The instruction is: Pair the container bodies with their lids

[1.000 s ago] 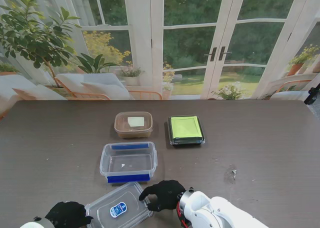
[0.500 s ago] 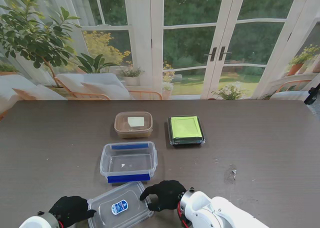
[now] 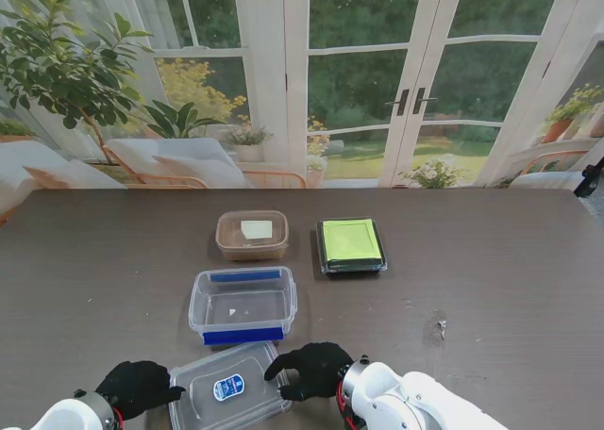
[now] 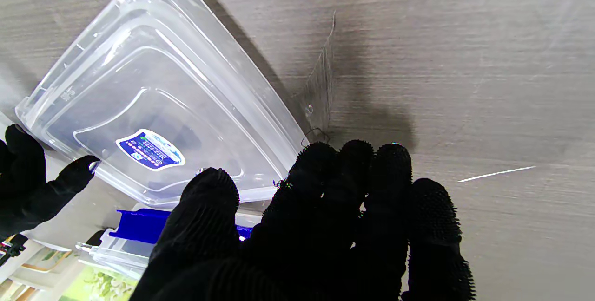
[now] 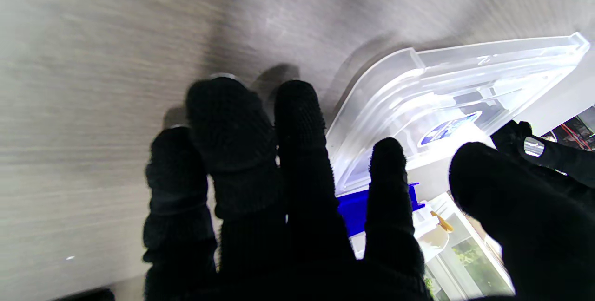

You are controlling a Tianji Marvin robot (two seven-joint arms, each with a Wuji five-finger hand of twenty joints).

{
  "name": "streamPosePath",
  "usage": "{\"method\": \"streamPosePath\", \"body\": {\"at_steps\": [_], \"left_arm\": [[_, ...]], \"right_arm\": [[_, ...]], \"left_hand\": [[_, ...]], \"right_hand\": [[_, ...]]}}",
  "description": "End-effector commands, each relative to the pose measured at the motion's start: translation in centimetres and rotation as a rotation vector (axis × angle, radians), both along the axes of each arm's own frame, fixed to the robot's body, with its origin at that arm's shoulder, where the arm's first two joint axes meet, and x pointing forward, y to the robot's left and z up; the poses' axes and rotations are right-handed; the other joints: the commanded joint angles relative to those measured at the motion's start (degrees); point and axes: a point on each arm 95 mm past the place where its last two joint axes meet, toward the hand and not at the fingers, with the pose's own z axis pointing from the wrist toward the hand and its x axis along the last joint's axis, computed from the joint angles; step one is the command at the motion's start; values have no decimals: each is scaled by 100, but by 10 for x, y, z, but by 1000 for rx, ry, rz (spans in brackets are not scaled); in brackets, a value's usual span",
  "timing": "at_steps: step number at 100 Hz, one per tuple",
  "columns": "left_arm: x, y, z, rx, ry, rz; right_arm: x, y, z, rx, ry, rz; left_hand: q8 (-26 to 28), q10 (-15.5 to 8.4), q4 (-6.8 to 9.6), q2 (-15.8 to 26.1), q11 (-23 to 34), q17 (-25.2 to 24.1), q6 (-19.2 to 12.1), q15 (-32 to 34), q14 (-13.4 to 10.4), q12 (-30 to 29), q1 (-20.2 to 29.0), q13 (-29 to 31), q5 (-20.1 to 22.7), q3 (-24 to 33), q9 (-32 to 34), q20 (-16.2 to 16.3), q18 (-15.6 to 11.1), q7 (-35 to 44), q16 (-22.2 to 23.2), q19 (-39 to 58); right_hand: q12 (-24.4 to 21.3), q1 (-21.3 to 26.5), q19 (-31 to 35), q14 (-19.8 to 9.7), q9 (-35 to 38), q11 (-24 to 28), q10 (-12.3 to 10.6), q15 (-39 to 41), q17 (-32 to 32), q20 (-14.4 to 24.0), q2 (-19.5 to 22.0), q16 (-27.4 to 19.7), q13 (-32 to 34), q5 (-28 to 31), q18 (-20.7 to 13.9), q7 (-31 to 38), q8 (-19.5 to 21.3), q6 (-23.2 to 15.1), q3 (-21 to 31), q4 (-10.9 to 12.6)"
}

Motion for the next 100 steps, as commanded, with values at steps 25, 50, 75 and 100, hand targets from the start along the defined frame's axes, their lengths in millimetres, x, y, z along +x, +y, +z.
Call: {"method": "streamPosePath", "body": {"at_steps": [25, 50, 75, 100], "left_arm": [[11, -1, 0, -27, -9, -11], [23, -1, -1, -45, -20, -23], [31, -1, 1, -58, -35, -28], [37, -1, 1, -70, -47, -35]], "right_arm": [[-17, -9, -14, -26, 74, 24], [-20, -11, -14, -9, 90, 27], [-21, -9, -14, 27, 95, 12], [-24, -10, -8, 64, 97, -4]], "left_hand": [[-86, 45, 127, 303, 4, -126, -101, 94, 231, 57, 167, -36, -77, -94, -13, 83, -55, -156, 102, 131], [-88, 59, 128, 301, -8, -125, -91, 76, 229, 52, 170, -41, -89, -93, -23, 86, -55, -162, 98, 130], [-90, 61, 128, 296, -16, -135, -93, 56, 236, 46, 173, -47, -99, -92, -27, 81, -54, -168, 92, 114], [-91, 64, 127, 296, -20, -152, -100, 49, 225, 43, 160, -49, -103, -96, -29, 73, -46, -171, 93, 89]], "right_hand": [[37, -110, 158, 40, 21, -12, 11, -34, 1129, -47, 191, -12, 226, 329, -3, 348, 146, 946, -58, 157], [37, -103, 154, 42, 15, -16, 22, -36, 1118, -45, 190, -11, 214, 323, 3, 337, 141, 965, -74, 156], [26, -97, 141, 95, -9, -41, 39, -91, 1074, -42, 177, -29, 175, 308, 24, 335, 141, 979, -66, 154], [20, -99, 134, 113, -41, -55, 58, -98, 1058, -38, 159, -27, 169, 296, 45, 334, 140, 990, -53, 148]]}}
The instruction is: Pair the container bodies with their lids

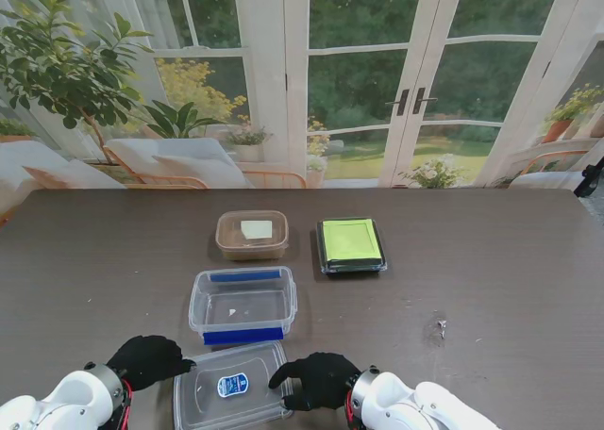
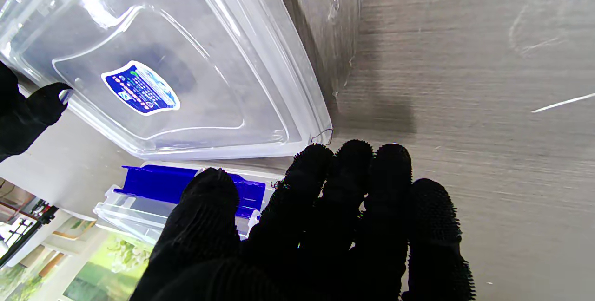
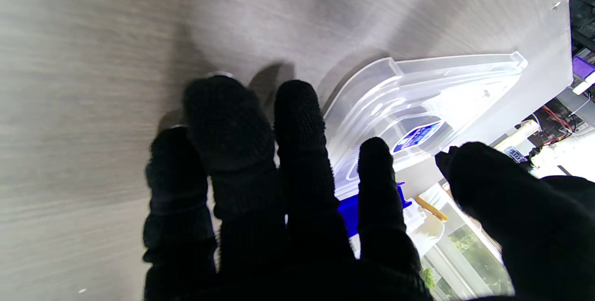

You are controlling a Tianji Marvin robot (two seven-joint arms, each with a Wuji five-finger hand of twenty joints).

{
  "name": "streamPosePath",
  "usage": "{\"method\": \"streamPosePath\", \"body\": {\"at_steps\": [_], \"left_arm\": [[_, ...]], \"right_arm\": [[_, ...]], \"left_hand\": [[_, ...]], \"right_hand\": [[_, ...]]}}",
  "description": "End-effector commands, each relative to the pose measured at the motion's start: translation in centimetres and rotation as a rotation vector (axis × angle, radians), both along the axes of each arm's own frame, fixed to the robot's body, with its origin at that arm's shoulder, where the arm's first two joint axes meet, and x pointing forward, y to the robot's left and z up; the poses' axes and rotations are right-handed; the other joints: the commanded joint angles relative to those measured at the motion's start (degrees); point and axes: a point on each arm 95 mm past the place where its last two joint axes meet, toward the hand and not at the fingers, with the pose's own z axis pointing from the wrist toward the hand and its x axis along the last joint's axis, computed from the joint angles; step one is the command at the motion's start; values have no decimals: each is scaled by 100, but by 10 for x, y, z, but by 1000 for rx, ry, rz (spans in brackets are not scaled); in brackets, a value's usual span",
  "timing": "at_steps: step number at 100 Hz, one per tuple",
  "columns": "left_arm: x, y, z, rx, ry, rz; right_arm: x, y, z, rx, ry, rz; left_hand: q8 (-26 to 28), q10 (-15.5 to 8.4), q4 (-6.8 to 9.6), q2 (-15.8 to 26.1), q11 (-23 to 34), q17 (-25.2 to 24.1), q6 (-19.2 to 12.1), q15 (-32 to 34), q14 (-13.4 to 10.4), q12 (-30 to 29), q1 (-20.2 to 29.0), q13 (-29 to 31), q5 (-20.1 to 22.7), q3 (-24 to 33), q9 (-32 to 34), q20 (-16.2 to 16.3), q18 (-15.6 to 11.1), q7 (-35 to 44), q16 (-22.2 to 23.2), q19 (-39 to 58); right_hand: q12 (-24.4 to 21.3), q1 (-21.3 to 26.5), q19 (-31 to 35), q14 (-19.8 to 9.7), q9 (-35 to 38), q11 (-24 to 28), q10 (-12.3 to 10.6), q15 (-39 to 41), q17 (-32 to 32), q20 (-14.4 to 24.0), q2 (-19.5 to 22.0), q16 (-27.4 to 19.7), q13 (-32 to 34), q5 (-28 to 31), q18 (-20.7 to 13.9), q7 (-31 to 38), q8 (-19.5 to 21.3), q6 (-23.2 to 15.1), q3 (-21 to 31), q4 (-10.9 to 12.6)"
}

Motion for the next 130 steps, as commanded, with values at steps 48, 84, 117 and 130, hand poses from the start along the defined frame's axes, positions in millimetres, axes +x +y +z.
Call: {"method": "streamPosePath", "body": {"at_steps": [48, 84, 117, 130], "left_arm": [[0, 0, 0, -2, 2, -5], [-23, 7, 7, 33, -14, 38], [-41, 5, 12, 68, 30, 52], [-41, 1, 10, 64, 52, 48]], "right_arm": [[-5, 1, 10, 77, 25, -50], [8, -4, 26, 137, 4, -129], [27, -8, 26, 45, -48, -151], [34, -10, 23, -9, -68, -145]], "left_hand": [[-54, 89, 127, 290, -14, -144, -32, 43, 222, 41, 151, -54, -37, -96, -28, 75, -44, -87, 95, 83], [-33, 88, 130, 299, -11, -132, -66, 55, 242, 45, 144, -42, -79, -94, -31, 83, -37, -91, 102, 94], [-1, 136, 126, 310, 311, 408, 33, 729, 297, 265, 171, 522, 16, -94, 362, 421, 151, -34, 369, 863], [43, 175, 118, 314, 591, 875, 128, 1410, 250, 546, 199, 955, 194, -95, 638, 705, 263, 97, 665, 1332]], "right_hand": [[16, -104, 139, 90, -49, -46, 99, -13, 1045, -23, 125, -20, 170, 289, 87, 250, 161, 438, -71, 138], [12, -103, 171, 140, -40, -52, 147, 17, 1048, 3, 90, -15, 187, 353, 169, 225, 143, 481, -61, 125], [18, -101, 174, 51, -179, -73, 120, 22, 1067, 0, 85, -17, 178, 528, 114, 308, 174, 511, -56, 136], [91, -103, 171, -65, -398, 36, 79, 36, 1069, -11, 82, -5, 117, 735, -11, 514, 262, 501, -38, 164]]}}
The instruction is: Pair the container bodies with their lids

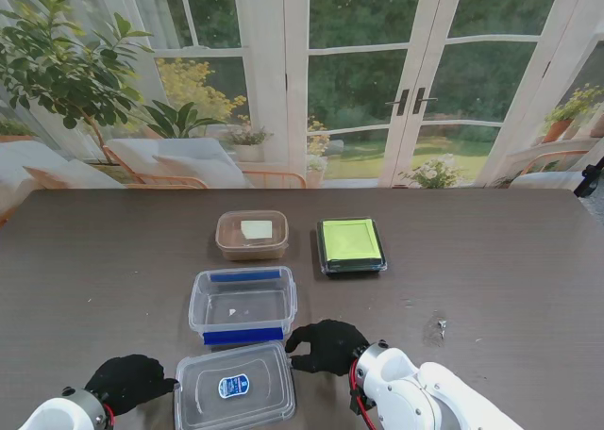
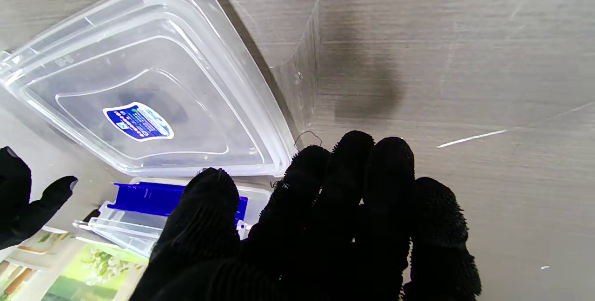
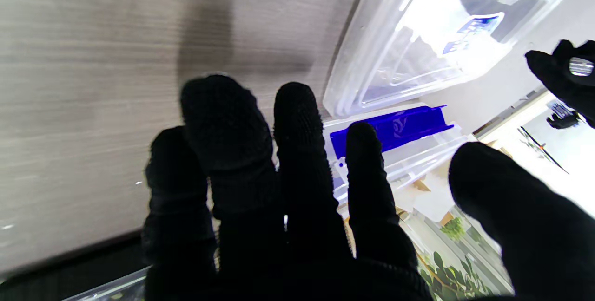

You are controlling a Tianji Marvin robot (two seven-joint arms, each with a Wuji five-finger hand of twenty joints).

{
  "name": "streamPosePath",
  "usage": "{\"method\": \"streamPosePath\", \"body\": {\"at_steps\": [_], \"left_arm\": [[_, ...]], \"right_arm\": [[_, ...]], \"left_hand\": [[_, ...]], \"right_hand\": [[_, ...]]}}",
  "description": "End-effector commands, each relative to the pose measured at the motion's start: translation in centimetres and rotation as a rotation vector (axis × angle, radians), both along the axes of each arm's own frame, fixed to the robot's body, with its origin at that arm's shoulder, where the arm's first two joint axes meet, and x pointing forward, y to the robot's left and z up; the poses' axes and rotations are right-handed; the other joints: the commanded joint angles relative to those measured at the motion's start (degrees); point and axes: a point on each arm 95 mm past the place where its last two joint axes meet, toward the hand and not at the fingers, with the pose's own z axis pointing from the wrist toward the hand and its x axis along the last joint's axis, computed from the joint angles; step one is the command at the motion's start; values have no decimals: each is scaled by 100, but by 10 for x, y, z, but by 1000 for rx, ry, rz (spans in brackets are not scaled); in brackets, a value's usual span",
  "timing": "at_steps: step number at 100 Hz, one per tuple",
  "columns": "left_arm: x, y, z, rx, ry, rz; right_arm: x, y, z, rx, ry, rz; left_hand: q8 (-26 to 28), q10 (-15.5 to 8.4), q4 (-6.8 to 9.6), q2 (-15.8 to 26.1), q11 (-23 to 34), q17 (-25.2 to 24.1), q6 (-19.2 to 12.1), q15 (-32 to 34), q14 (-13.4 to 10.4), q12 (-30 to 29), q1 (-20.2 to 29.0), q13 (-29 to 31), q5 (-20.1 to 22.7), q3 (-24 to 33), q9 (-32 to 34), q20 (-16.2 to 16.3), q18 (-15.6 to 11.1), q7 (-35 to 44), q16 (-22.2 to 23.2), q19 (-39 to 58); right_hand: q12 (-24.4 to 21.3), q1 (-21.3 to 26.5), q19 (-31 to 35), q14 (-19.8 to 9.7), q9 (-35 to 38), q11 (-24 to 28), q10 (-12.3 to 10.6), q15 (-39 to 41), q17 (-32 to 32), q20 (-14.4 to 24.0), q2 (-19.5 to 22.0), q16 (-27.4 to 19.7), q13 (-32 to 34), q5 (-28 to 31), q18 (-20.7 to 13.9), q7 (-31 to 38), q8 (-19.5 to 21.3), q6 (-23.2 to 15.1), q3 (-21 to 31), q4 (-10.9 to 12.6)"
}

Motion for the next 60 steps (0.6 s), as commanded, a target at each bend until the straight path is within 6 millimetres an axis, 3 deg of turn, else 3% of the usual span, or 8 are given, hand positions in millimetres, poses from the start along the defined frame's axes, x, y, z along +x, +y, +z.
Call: {"method": "streamPosePath", "body": {"at_steps": [1, 11, 26, 60], "left_arm": [[-2, -5, -2, -7, 39, -12], [0, -9, -3, -8, 69, -20], [1, -13, -4, -9, 98, -24], [1, -19, -8, 0, 148, -30]], "right_arm": [[2, -1, -5, -31, 17, 3], [5, -3, -8, -65, 18, 9], [7, -4, -14, -98, 31, 20], [5, -2, -23, -146, 48, 61]], "left_hand": [[60, 209, 117, 315, 184, 309, 164, 414, 226, 174, 199, 368, 210, -95, 275, 220, -5, 139, 186, 547], [112, 210, 111, 321, 378, 723, 242, 867, 143, 307, 214, 725, 391, -99, 546, 402, 105, 294, 316, 854], [118, 193, 110, 335, 740, 969, 283, 1448, 36, 729, 236, 925, 476, -99, 686, 675, 113, 396, 515, 1102], [62, 211, 108, 349, 834, 1012, 376, 1612, 57, 912, 265, 984, 488, -99, 750, 809, 147, 377, 569, 1160]], "right_hand": [[97, -102, 171, -143, -235, 65, 36, 70, 1068, -11, 81, -1, 111, 151, -18, 149, 91, -16, -37, 166], [234, -82, 169, -266, -483, 279, 8, 156, 1044, -16, 88, 32, 34, 324, -110, 296, 148, -60, -7, 197], [449, -32, 176, -309, -623, 625, -35, 363, 1015, -4, 57, 88, -44, 362, -182, 301, 145, -150, 133, 255], [679, -62, 200, -397, -580, 907, -99, 510, 1043, 12, 75, 92, -24, 382, -243, 325, 152, -145, 116, 261]]}}
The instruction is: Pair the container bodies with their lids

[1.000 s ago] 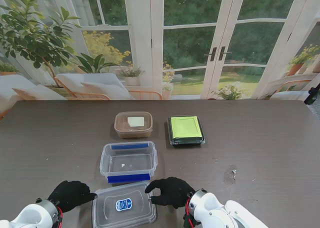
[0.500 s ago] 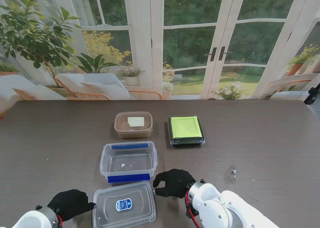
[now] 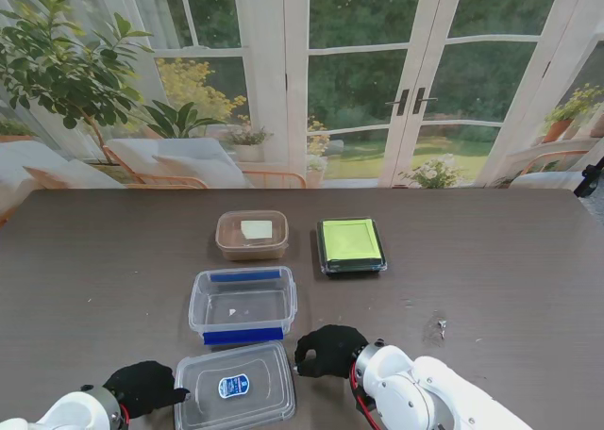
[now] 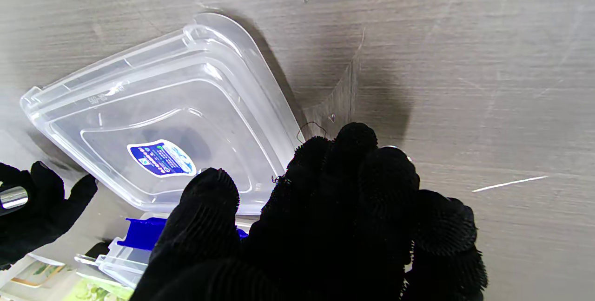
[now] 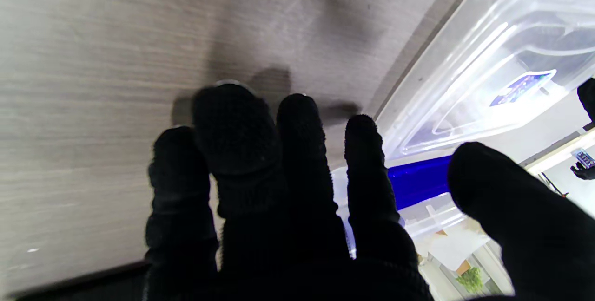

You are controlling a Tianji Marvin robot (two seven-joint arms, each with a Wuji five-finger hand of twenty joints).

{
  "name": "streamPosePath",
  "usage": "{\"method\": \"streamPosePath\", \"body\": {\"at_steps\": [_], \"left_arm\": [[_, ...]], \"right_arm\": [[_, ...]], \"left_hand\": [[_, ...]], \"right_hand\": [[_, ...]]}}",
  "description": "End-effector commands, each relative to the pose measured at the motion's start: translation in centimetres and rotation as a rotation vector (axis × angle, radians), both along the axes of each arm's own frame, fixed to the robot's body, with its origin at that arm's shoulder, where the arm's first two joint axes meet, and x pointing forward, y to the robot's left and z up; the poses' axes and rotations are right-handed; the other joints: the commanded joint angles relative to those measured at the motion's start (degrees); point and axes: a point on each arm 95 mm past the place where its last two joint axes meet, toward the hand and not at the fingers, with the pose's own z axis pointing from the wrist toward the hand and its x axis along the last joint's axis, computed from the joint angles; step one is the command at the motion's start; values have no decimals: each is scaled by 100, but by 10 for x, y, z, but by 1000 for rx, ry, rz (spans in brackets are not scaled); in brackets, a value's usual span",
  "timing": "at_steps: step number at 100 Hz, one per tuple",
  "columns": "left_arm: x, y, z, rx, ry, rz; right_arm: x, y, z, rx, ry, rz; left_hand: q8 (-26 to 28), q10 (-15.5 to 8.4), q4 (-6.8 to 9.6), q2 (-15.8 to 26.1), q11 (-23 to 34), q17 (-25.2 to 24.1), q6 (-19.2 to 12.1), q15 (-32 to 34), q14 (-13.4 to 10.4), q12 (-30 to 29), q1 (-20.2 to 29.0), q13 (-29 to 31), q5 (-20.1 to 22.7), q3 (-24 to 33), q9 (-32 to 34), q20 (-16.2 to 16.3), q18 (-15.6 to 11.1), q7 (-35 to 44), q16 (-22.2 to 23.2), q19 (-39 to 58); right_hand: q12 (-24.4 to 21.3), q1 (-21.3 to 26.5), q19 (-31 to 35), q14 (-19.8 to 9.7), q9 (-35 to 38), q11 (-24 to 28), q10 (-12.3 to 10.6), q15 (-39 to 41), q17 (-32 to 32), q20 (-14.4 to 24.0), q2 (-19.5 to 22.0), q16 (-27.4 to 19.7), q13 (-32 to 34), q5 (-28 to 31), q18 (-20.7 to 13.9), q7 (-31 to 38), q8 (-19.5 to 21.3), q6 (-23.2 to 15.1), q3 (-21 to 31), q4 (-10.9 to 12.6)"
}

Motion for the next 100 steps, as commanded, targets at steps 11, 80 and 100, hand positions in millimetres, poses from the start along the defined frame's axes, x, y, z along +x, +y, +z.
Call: {"method": "streamPosePath", "body": {"at_steps": [11, 80, 100], "left_arm": [[-4, -4, -4, 10, 44, -2], [4, -14, -12, -17, 76, -10], [10, -18, -13, -38, 68, -23]], "right_arm": [[-4, 1, -7, -25, 25, 22], [-16, 13, -15, -20, 58, 60], [-19, 12, -15, -10, 68, 58]], "left_hand": [[-55, 280, 106, 349, 181, 231, 409, 384, 153, 171, 279, 308, 156, -99, 299, 151, -64, 69, 152, 424], [-433, 359, 93, 385, 69, -17, 616, 300, 252, 288, 346, 113, -14, -114, 209, 273, -70, -97, 190, 239], [-471, 360, 93, 381, 55, -24, 614, 296, 259, 299, 353, 101, -24, -112, 201, 296, -71, -103, 206, 224]], "right_hand": [[185, -67, 204, -115, -24, 246, -111, 174, 1055, 13, 79, 88, 4, 104, -110, 92, 63, -135, 112, 150], [237, -81, 224, -77, 96, 240, -116, 198, 1085, 15, 113, 89, 51, -236, -70, 81, 75, 176, 106, 154], [240, -69, 221, -67, 106, 238, -109, 197, 1071, 13, 121, 90, 47, -242, -53, 104, 85, 184, 111, 156]]}}
